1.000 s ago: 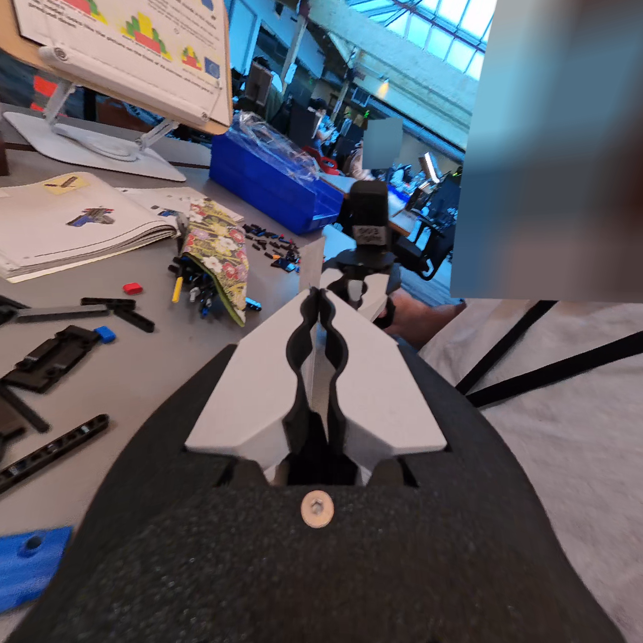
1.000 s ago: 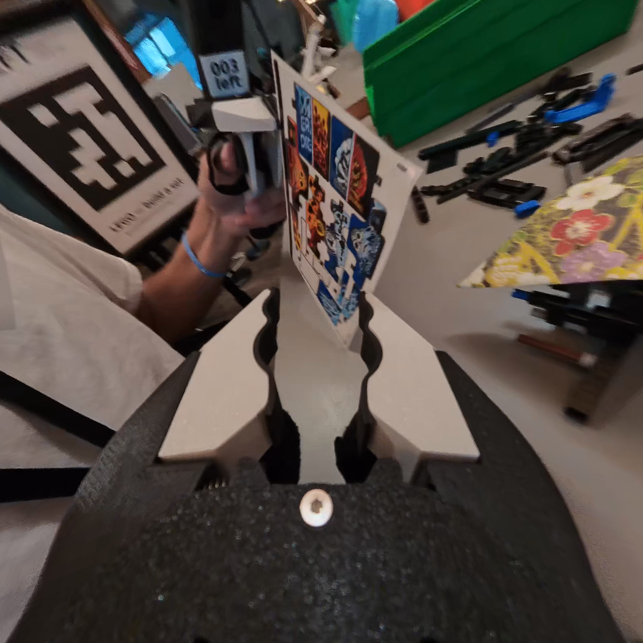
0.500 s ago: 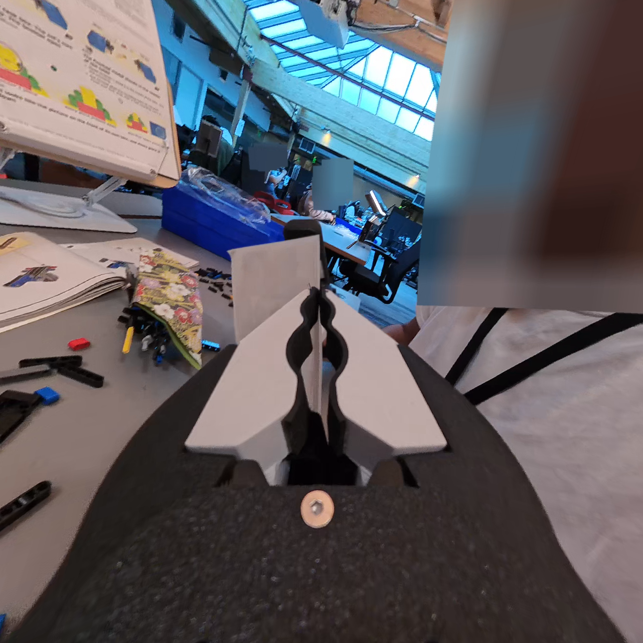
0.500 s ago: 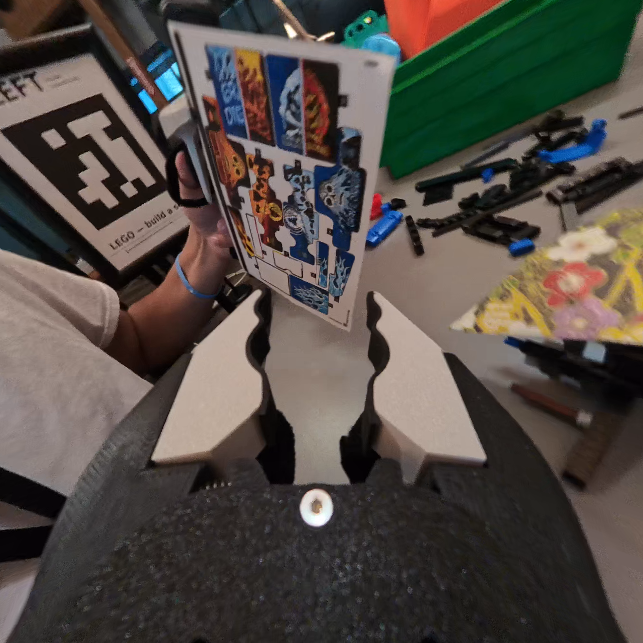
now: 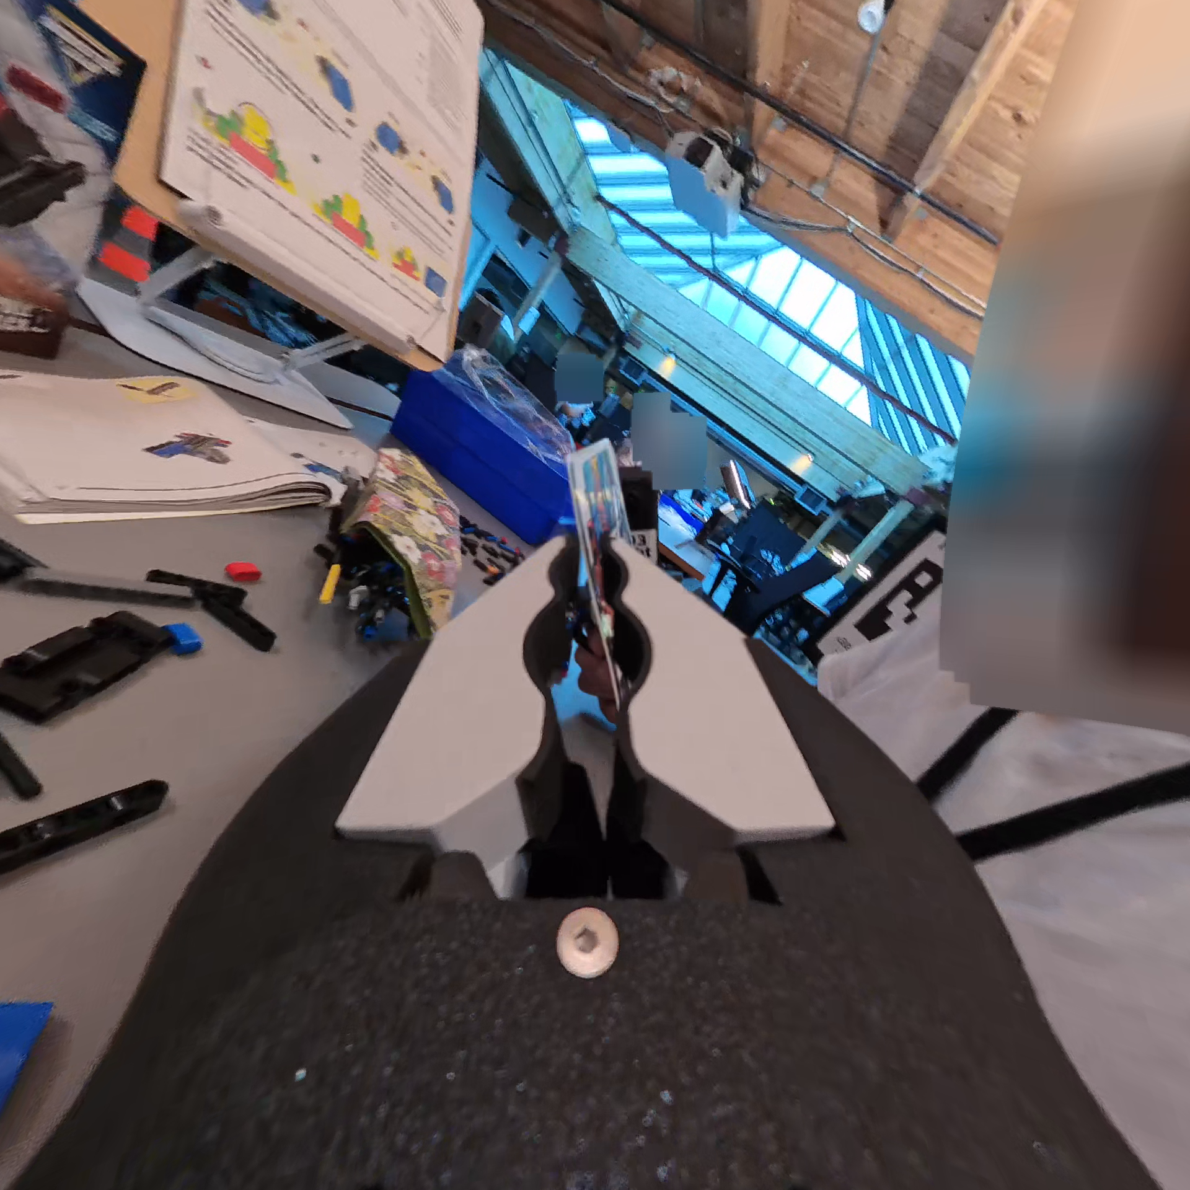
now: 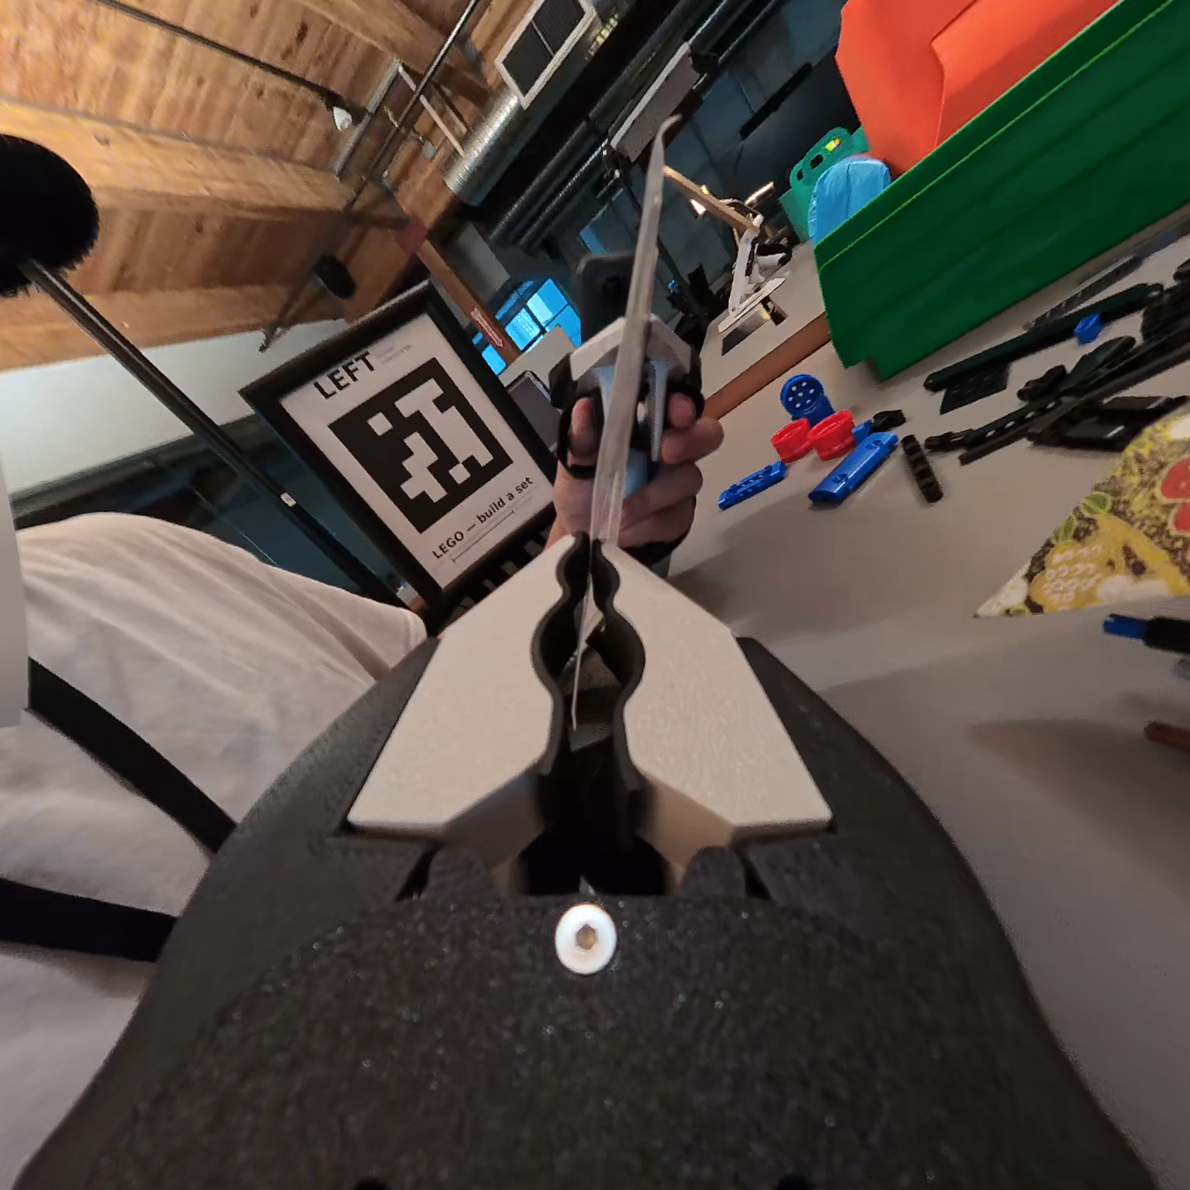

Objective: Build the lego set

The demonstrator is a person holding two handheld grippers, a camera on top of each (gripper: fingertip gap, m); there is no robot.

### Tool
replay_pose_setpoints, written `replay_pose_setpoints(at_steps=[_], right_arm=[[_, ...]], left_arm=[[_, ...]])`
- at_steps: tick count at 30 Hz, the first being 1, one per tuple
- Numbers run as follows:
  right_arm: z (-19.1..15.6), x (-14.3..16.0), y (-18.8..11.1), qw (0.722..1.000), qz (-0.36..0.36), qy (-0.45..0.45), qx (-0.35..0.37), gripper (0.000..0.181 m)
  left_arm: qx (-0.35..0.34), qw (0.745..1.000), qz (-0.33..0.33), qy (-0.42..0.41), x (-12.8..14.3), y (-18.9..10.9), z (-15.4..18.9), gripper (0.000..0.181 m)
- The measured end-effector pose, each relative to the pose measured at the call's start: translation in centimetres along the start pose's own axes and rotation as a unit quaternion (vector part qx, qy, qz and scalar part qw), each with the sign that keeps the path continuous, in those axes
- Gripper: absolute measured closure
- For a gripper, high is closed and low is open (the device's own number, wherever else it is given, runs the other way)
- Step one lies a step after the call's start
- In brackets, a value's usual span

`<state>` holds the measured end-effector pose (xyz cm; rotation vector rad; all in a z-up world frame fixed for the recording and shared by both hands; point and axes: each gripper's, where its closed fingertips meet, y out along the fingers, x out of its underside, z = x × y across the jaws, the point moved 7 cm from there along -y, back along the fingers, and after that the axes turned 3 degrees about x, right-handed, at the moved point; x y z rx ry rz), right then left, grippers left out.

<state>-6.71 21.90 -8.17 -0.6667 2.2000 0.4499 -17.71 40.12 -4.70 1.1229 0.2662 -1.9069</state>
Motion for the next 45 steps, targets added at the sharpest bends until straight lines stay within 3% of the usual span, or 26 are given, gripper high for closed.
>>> replay_pose_setpoints(at_steps=[2,4,9,11,13,18,22,36,39,42,45], right_arm=[[0.2,0.0,-0.4,1.000,0.013,0.011,0.006,0.181],[0.3,-0.1,-0.9,0.999,0.025,0.018,0.012,0.181],[-0.3,-1.1,-2.2,0.994,0.101,0.022,0.016,0.181],[-0.8,-1.4,-2.5,0.992,0.123,0.014,0.008,0.181],[-1.1,-1.6,-2.6,0.991,0.136,0.005,0.019,0.181],[-1.1,-1.5,-3.1,0.985,0.166,-0.014,0.049,0.181],[-0.8,-1.0,-2.9,0.986,0.160,0.000,0.052,0.181],[-0.7,-1.2,-3.3,0.983,0.166,-0.022,0.075,0.176],[-1.1,-3.0,-5.0,0.973,0.157,-0.099,0.134,0.157],[-3.3,-4.6,-5.6,0.932,0.108,-0.276,0.206,0.143],[-4.6,-3.7,-4.3,0.907,0.000,-0.362,0.213,0.141]], left_arm=[[-0.023,1.000,0.008,-0.013,0.4,0.1,-0.5,0.152],[-0.038,0.999,0.004,-0.018,1.2,0.4,-0.5,0.139],[-0.037,0.997,-0.062,-0.023,5.4,2.8,0.9,0.125],[-0.035,0.996,-0.076,-0.020,7.2,4.5,1.6,0.128],[-0.014,0.998,-0.050,-0.031,8.0,6.3,2.5,0.137],[0.009,0.997,0.015,-0.073,8.8,9.1,3.3,0.158],[-0.001,0.997,0.044,-0.061,8.2,9.5,3.0,0.181],[-0.017,0.998,0.027,-0.054,8.3,9.3,2.7,0.181],[-0.024,0.998,0.014,-0.055,7.6,8.3,2.5,0.181],[-0.033,0.998,-0.035,-0.043,7.7,7.7,2.2,0.181],[-0.019,0.994,-0.105,-0.033,8.0,7.4,2.2,0.181]])
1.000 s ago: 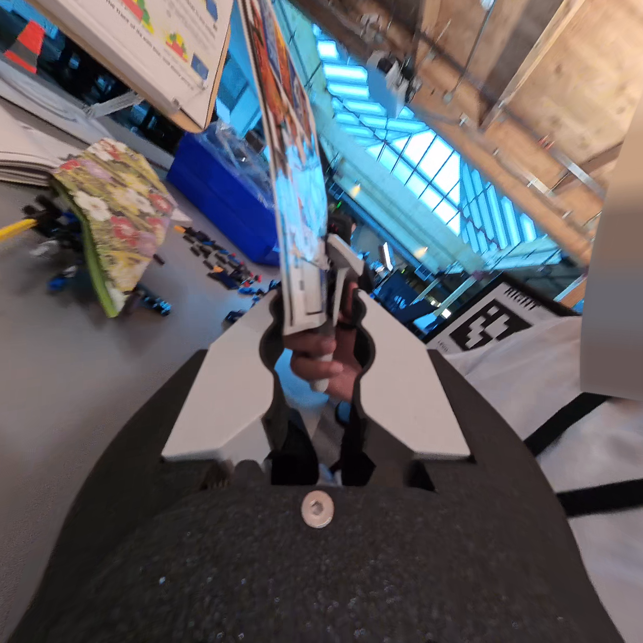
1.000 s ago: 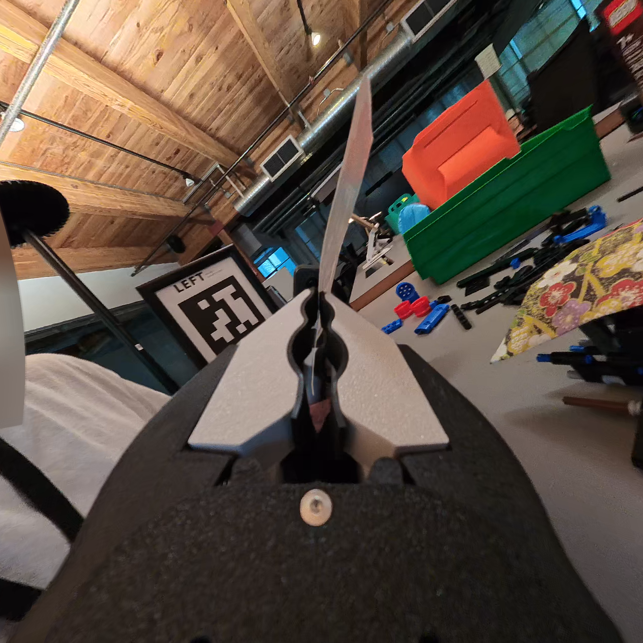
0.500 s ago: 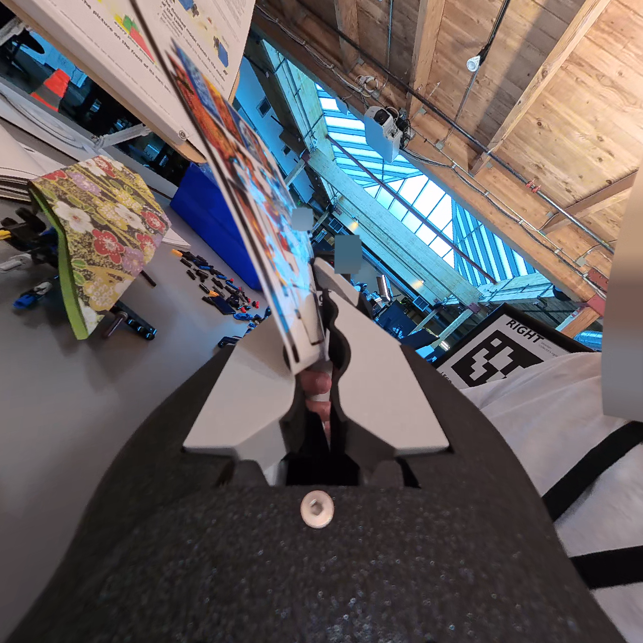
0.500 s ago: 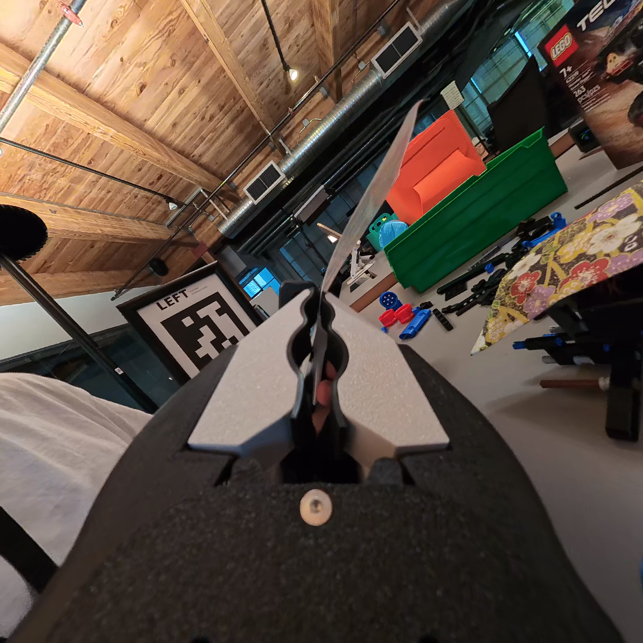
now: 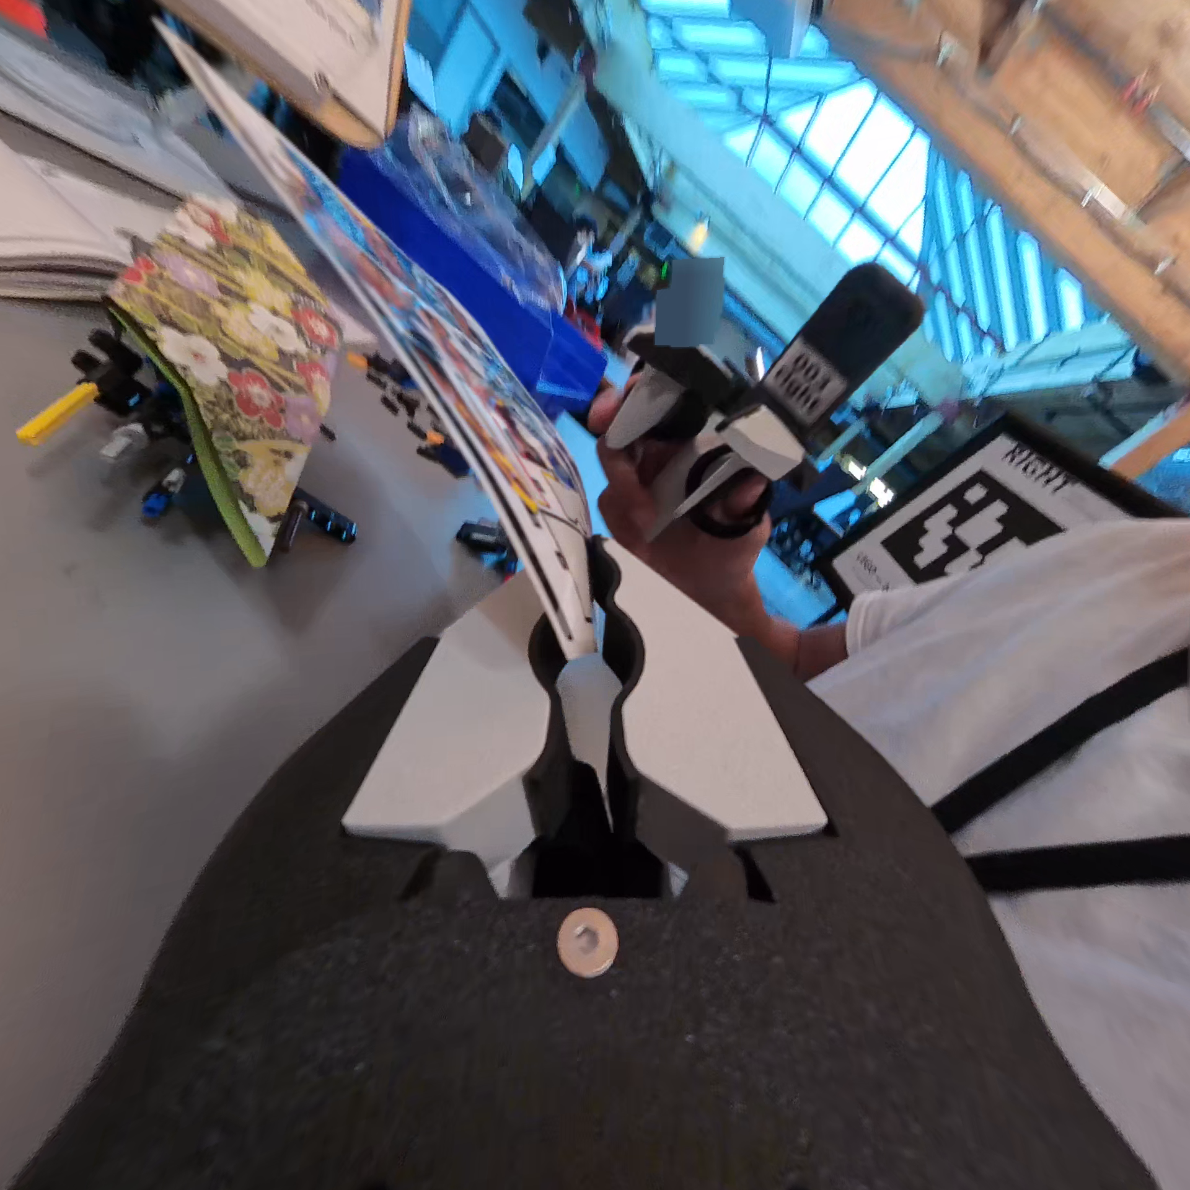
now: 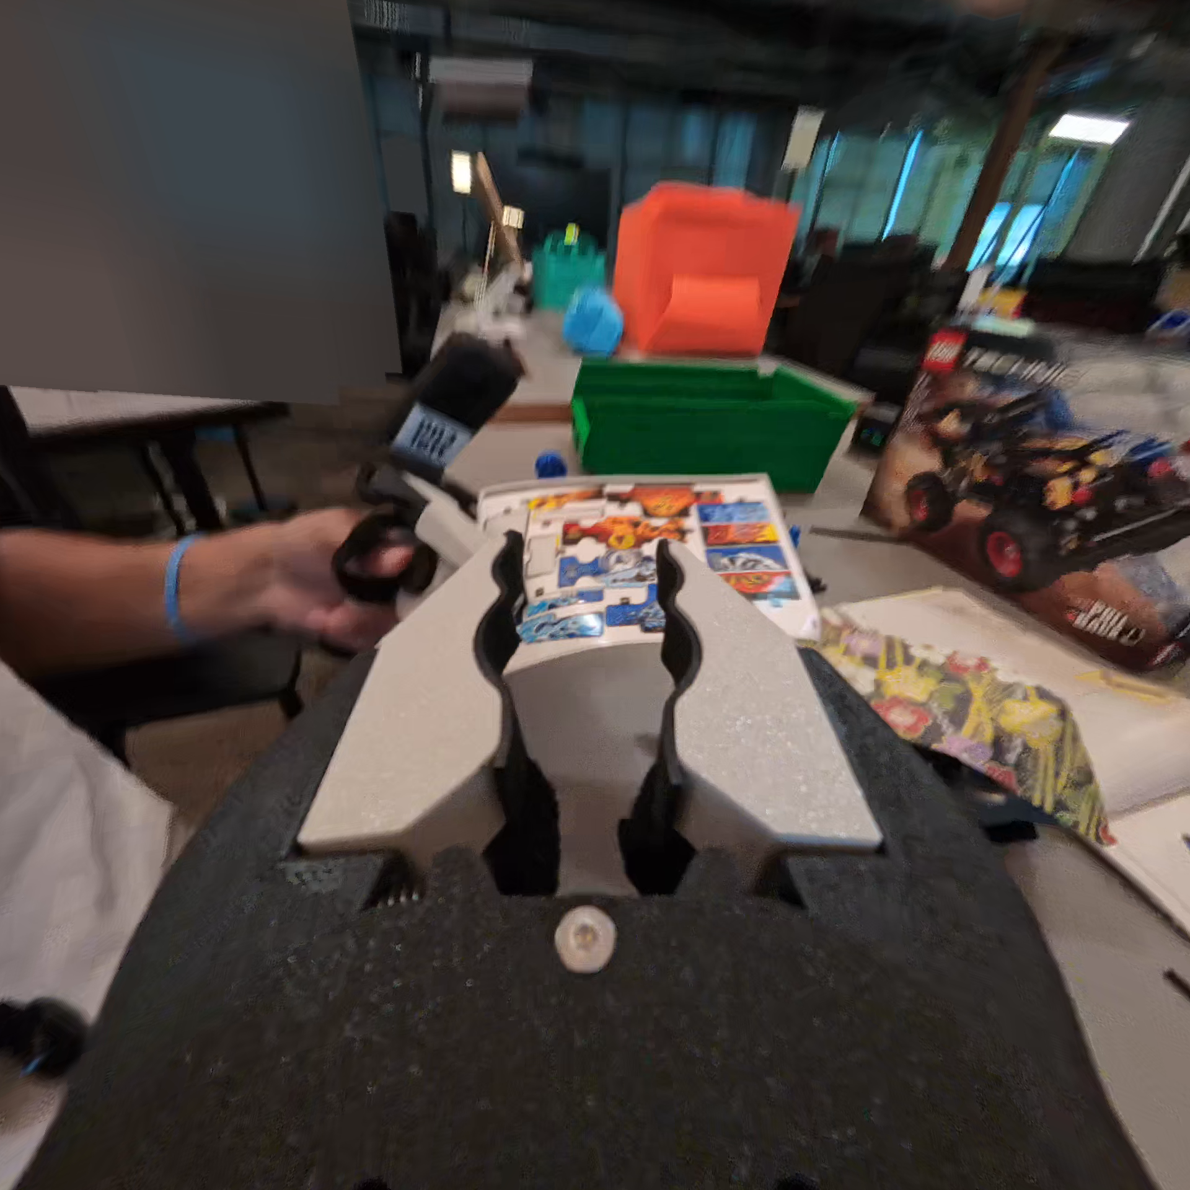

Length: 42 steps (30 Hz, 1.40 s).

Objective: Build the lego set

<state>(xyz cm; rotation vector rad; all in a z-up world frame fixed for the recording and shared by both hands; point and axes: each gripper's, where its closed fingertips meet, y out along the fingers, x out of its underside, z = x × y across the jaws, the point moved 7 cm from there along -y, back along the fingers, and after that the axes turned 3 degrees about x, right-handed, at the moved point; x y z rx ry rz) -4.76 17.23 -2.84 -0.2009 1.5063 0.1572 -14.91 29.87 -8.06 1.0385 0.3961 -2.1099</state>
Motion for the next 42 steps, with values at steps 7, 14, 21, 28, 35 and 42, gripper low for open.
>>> replay_pose_setpoints(at_steps=[7,14,21,28,35,42], right_arm=[[-2.7,2.0,1.6,0.988,-0.117,0.022,-0.094,0.127],[-4.3,2.9,2.4,0.983,-0.124,0.018,-0.134,0.126],[-4.0,2.3,1.9,0.961,-0.088,0.147,-0.218,0.139],[-2.0,2.0,1.0,0.939,-0.075,0.231,-0.244,0.154],[-2.1,2.5,1.3,0.968,-0.128,0.128,-0.175,0.154],[-0.1,1.2,-0.1,0.988,-0.091,0.084,-0.091,0.145]], left_arm=[[0.010,0.998,-0.065,0.022,-0.1,-0.3,0.3,0.181],[0.062,0.998,-0.032,0.006,-0.6,-0.2,1.4,0.181],[0.103,0.994,-0.021,0.025,-0.5,0.0,2.5,0.181],[0.091,0.994,-0.031,0.053,-0.1,0.7,3.0,0.181],[0.069,0.997,-0.010,0.033,-0.3,0.7,2.0,0.181],[0.032,0.999,0.006,0.037,-3.1,0.6,0.7,0.181]])
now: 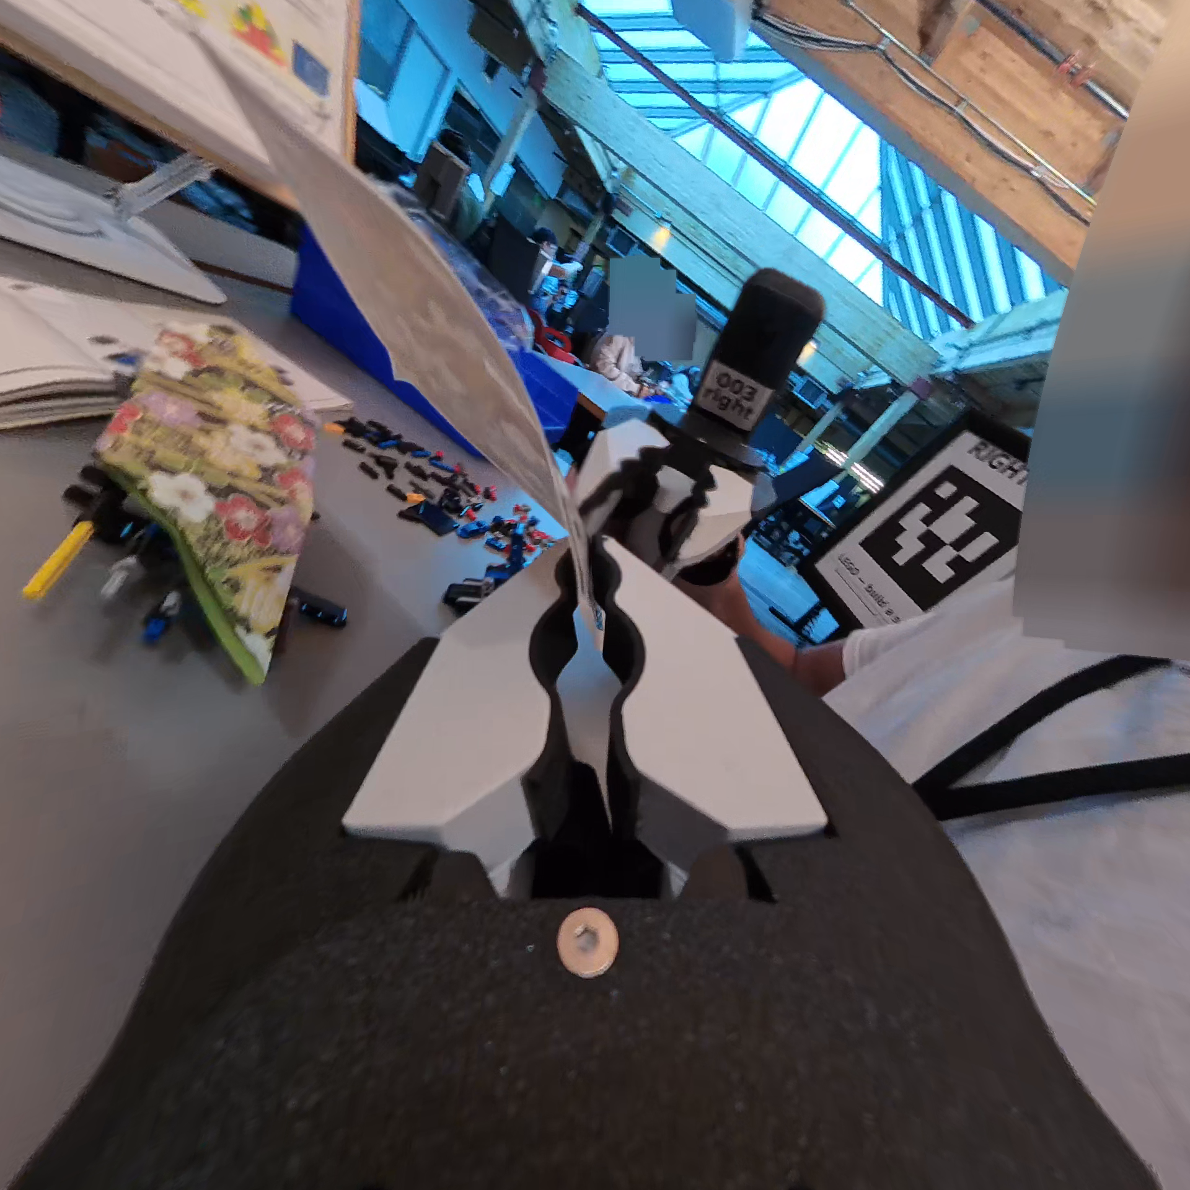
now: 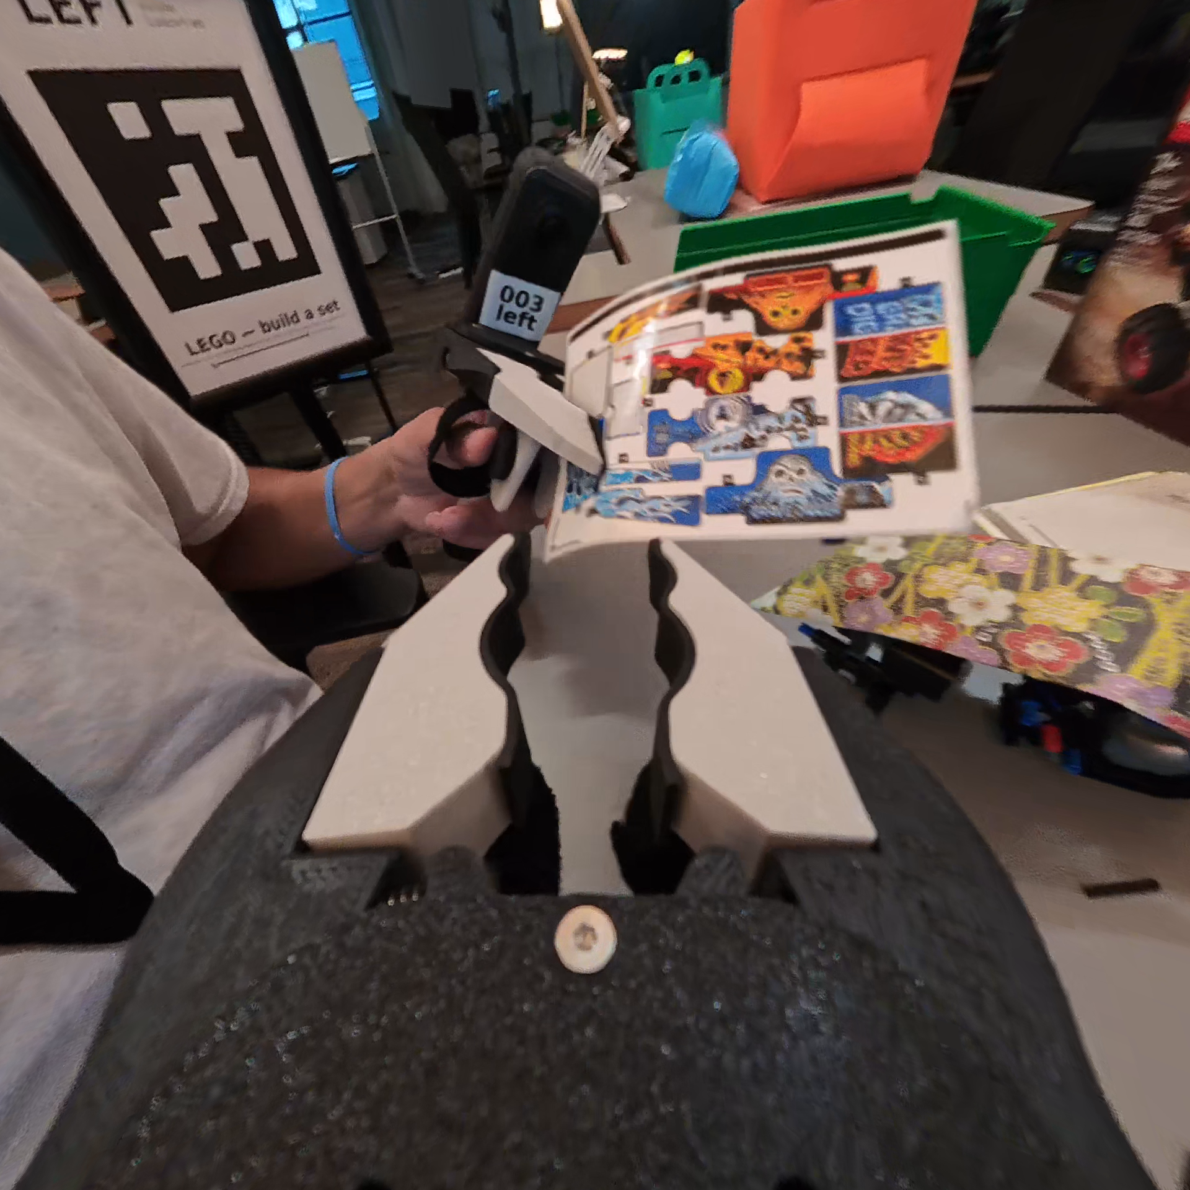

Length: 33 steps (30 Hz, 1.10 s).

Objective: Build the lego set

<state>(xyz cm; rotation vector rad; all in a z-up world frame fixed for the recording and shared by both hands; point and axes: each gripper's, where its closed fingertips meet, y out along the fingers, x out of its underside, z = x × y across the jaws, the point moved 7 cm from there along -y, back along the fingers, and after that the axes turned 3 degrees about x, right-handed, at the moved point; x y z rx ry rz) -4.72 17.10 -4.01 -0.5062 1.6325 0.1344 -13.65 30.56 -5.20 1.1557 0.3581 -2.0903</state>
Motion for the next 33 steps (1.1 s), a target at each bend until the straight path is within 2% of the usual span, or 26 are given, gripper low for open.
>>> replay_pose_setpoints(at_steps=[4,7,10,12,15,22,24,27,29,30,31,33], right_arm=[[2.4,-1.0,-3.3,0.998,0.030,0.046,0.020,0.131],[4.2,-1.4,-5.5,0.997,0.044,0.061,0.030,0.114],[4.8,-1.2,-6.5,0.997,0.041,0.052,0.025,0.103],[4.5,-0.8,-6.5,0.999,0.005,0.034,0.012,0.103],[3.3,-0.1,-5.7,0.998,-0.052,-0.004,-0.029,0.109],[0.9,0.9,-2.8,0.987,-0.117,-0.053,-0.094,0.109],[-0.6,1.3,-2.2,0.979,-0.132,-0.048,-0.146,0.116],[-1.6,1.9,-1.2,0.969,-0.182,-0.038,-0.163,0.133],[-1.7,2.1,-0.9,0.966,-0.205,-0.054,-0.147,0.170],[-1.4,2.0,-0.9,0.971,-0.196,-0.067,-0.121,0.181],[-0.9,1.8,-1.1,0.976,-0.181,-0.077,-0.090,0.181],[0.1,1.5,-1.9,0.984,-0.148,-0.060,-0.076,0.181]], left_arm=[[0.053,0.996,-0.059,0.048,-0.8,0.8,1.0,0.181],[0.114,0.981,-0.153,0.042,0.3,1.4,2.0,0.181],[0.126,0.954,-0.265,0.057,1.6,1.9,2.2,0.181],[0.110,0.925,-0.358,0.059,2.2,2.3,1.8,0.181],[0.089,0.892,-0.433,0.090,2.0,2.7,1.7,0.181],[0.055,0.817,-0.541,0.192,1.9,2.4,2.9,0.181],[0.047,0.824,-0.531,0.190,1.6,2.9,3.1,0.181],[0.006,0.828,-0.527,0.191,1.3,3.5,2.5,0.181],[0.003,0.839,-0.510,0.189,1.0,3.8,2.5,0.181],[0.003,0.848,-0.492,0.194,0.7,3.9,2.5,0.181],[-0.005,0.861,-0.469,0.199,0.2,3.9,2.4,0.178],[-0.021,0.893,-0.407,0.192,-0.9,3.3,1.7,0.158]])
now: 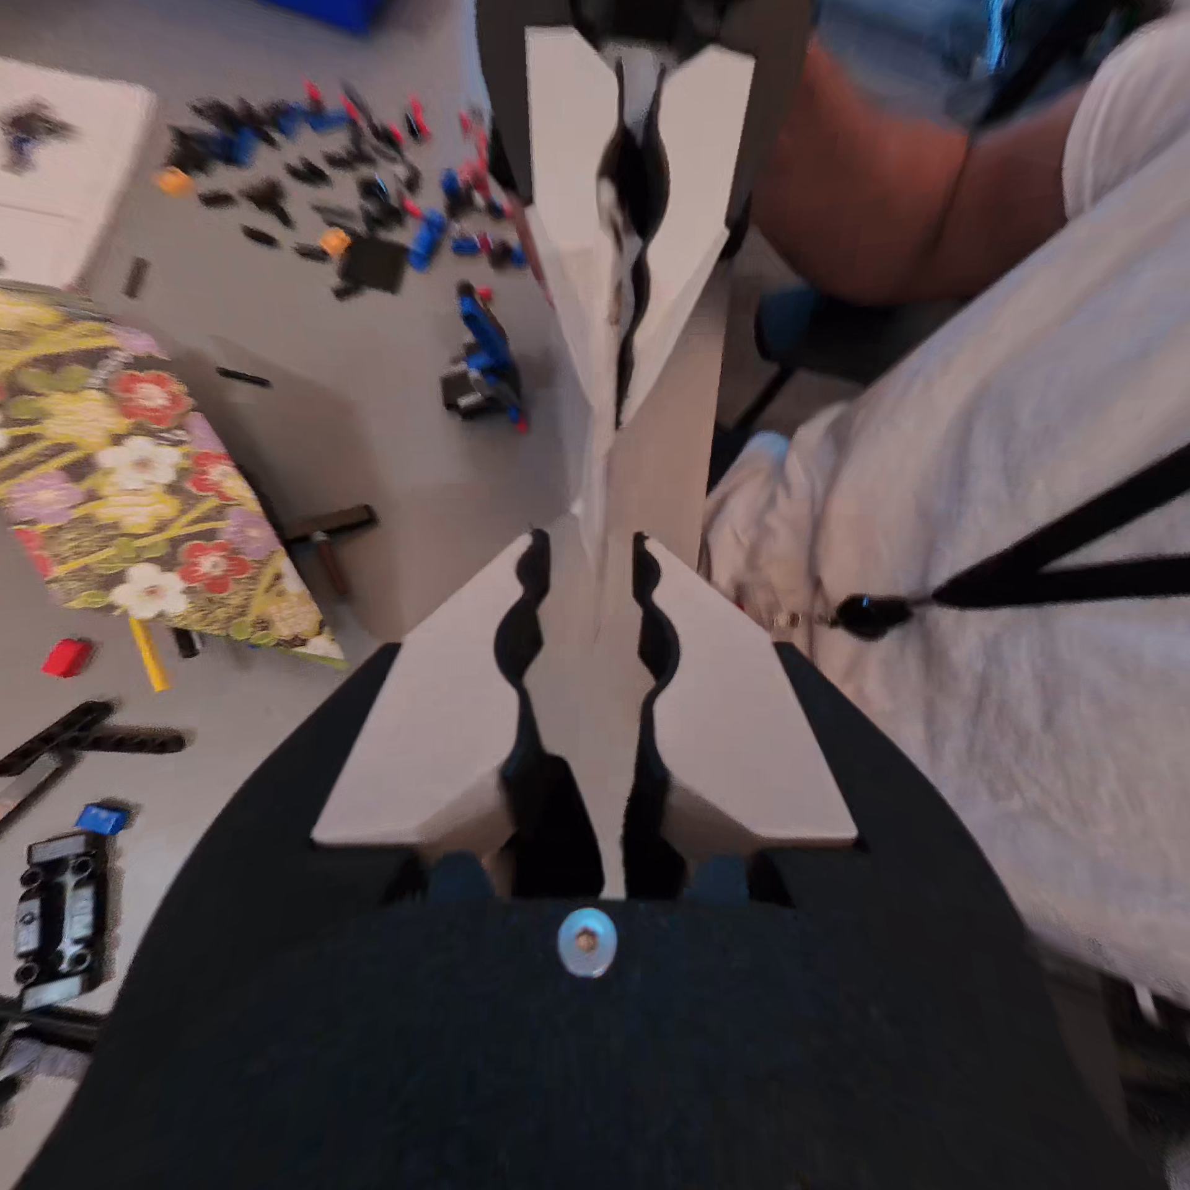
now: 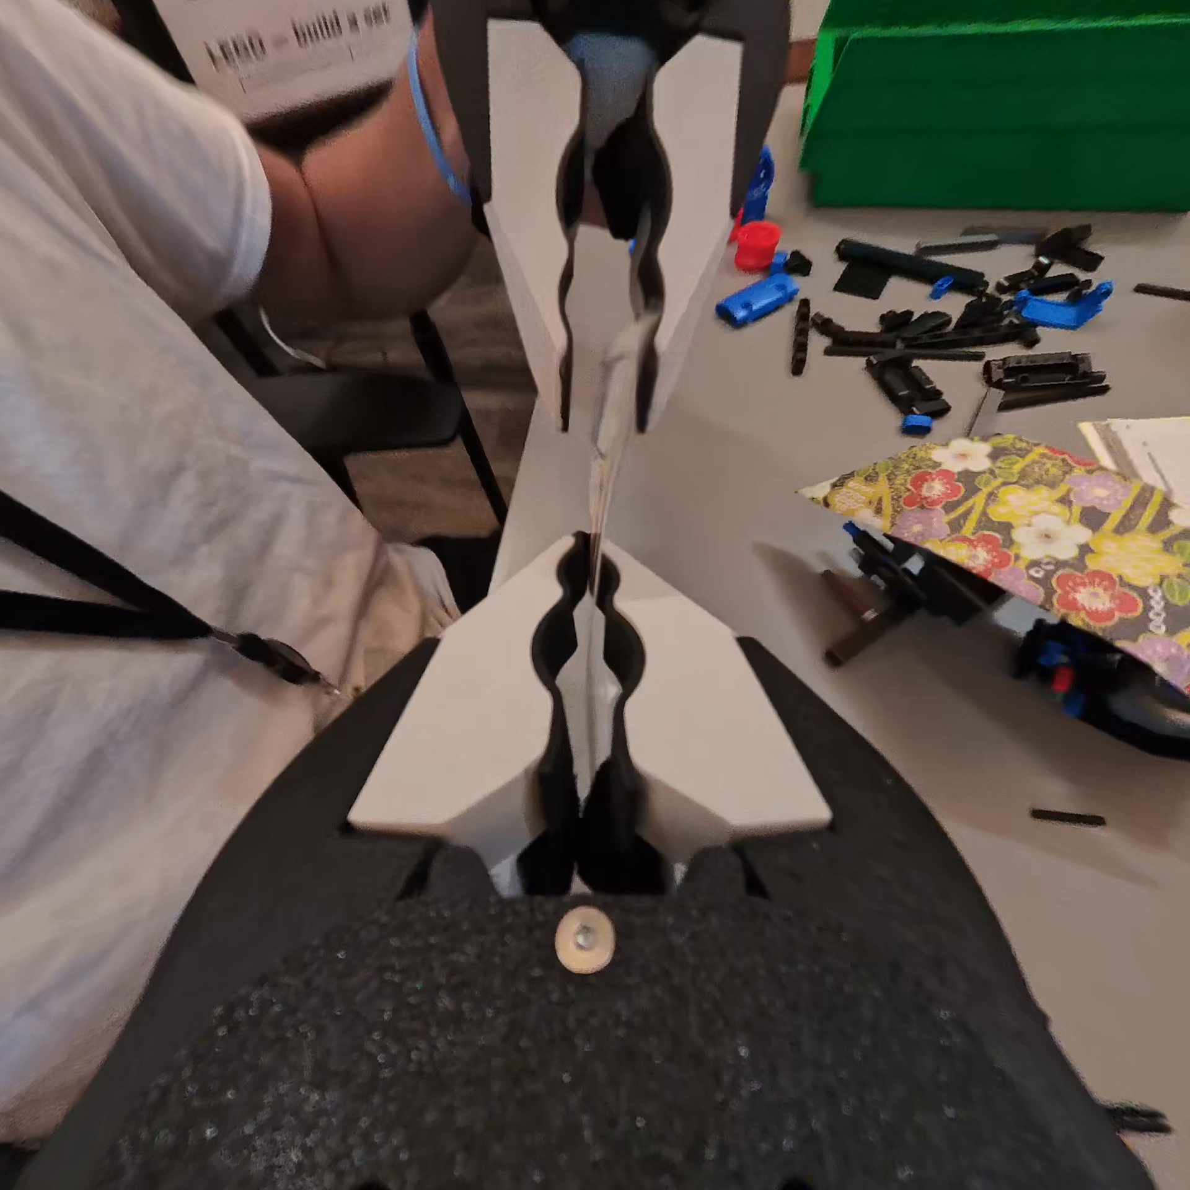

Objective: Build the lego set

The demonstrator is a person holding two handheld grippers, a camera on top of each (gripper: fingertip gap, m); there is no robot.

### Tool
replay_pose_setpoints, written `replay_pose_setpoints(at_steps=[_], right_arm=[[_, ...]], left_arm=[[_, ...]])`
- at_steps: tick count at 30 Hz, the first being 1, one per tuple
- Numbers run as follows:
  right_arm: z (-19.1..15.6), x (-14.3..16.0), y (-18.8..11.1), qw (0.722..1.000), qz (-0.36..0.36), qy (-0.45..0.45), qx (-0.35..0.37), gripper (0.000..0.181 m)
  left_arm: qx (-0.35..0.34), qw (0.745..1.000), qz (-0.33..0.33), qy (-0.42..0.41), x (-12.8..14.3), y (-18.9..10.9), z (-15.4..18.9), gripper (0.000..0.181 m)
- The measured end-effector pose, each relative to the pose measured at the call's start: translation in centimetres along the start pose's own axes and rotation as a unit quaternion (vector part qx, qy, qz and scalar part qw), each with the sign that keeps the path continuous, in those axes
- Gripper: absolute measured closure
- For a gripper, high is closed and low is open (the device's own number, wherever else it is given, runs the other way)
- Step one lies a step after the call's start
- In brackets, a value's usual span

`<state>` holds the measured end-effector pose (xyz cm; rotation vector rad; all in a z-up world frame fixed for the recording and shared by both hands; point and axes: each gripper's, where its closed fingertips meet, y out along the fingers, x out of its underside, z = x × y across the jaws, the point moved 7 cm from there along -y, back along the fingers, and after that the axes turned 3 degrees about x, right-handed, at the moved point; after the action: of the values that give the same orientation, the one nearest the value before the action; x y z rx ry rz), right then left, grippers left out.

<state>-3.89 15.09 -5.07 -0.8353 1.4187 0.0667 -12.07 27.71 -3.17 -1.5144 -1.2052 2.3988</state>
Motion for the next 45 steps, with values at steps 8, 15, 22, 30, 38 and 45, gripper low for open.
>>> replay_pose_setpoints(at_steps=[8,15,22,30,38,45], right_arm=[[3.4,0.6,-2.2,0.975,0.162,0.146,-0.050,0.181],[3.5,0.6,-1.2,0.972,0.163,0.163,-0.052,0.181],[4.3,0.7,-1.5,0.966,0.189,0.171,-0.033,0.166],[2.1,-2.6,-5.7,0.957,0.195,-0.011,0.216,0.152],[1.4,-3.3,-3.7,0.922,0.169,-0.072,0.340,0.132],[1.8,-1.5,-3.5,0.971,0.198,0.132,0.006,0.135]], left_arm=[[0.059,0.949,0.294,-0.098,1.0,0.1,-2.0,0.161],[0.049,0.923,0.354,-0.144,1.3,1.0,-3.2,0.178],[0.057,0.918,0.357,-0.166,1.1,1.5,-3.6,0.181],[0.036,0.894,0.390,-0.217,1.2,0.9,-3.9,0.181],[0.082,0.888,0.411,-0.192,0.7,0.4,-2.6,0.181],[0.134,0.895,0.393,-0.163,0.9,0.4,-1.5,0.181]])
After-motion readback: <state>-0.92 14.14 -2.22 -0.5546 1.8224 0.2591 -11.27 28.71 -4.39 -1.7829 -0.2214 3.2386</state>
